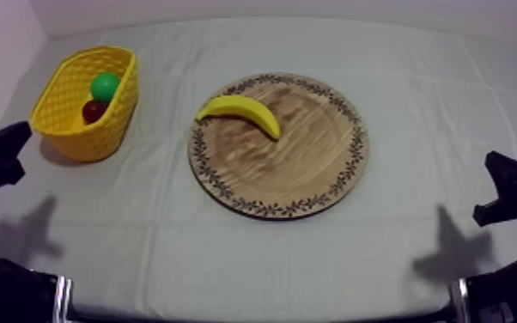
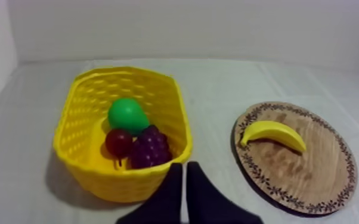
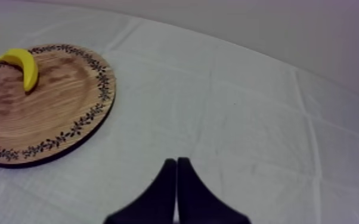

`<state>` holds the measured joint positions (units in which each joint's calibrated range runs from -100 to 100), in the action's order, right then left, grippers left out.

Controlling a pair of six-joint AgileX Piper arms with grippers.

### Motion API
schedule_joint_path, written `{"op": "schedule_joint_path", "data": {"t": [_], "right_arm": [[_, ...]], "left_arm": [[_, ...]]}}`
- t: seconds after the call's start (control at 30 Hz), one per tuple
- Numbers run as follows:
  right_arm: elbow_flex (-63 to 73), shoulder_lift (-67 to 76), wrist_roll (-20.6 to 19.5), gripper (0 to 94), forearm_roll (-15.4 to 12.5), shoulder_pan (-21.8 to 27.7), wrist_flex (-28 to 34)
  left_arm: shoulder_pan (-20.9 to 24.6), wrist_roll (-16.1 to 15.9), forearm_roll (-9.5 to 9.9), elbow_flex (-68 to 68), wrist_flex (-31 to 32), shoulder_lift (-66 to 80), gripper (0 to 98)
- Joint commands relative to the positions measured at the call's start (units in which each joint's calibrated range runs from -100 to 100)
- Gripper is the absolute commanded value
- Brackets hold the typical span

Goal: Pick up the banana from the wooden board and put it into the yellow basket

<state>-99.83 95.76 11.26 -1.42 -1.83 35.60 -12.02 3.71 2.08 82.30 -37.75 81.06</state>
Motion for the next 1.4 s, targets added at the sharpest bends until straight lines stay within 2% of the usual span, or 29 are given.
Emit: {"op": "schedule_joint_path", "data": {"t": [0.0,0.23,0.37,0.67,0.9,1.0,1.07,1.37], "right_arm": [[-0.05,0.0,-0.02,0.2,-0.02,-0.01,0.04],[-0.05,0.0,0.0,0.2,-0.02,-0.01,0.04],[-0.05,0.0,0.0,0.2,-0.02,-0.01,0.04],[-0.05,0.0,0.0,0.2,-0.02,-0.01,0.04],[-0.05,0.0,0.0,0.2,-0.02,-0.01,0.04],[-0.05,0.0,0.0,0.2,-0.02,-0.01,0.04],[-0.05,0.0,0.0,0.2,-0.02,-0.01,0.04],[-0.05,0.0,0.0,0.2,-0.02,-0.01,0.04]], "left_arm": [[-0.49,-0.56,-0.08,-10.76,-3.65,-11.67,0.0],[-2.82,-2.14,-0.82,-33.39,-16.8,-31.31,0.0],[-5.67,-2.4,-0.9,-44.97,-24.23,-41.88,0.0],[-13.72,-1.17,-0.55,-64.68,-34.71,-63.17,0.0],[-19.23,0.34,-0.39,-76.78,-40.54,-76.31,0.0],[-20.77,4.71,-0.46,-80.15,-42.24,-81.6,0.0],[-21.29,6.51,-0.85,-81.39,-42.89,-84.7,0.0],[-21.53,8.16,-2.78,-83.41,-44.03,-93.03,0.0]]}}
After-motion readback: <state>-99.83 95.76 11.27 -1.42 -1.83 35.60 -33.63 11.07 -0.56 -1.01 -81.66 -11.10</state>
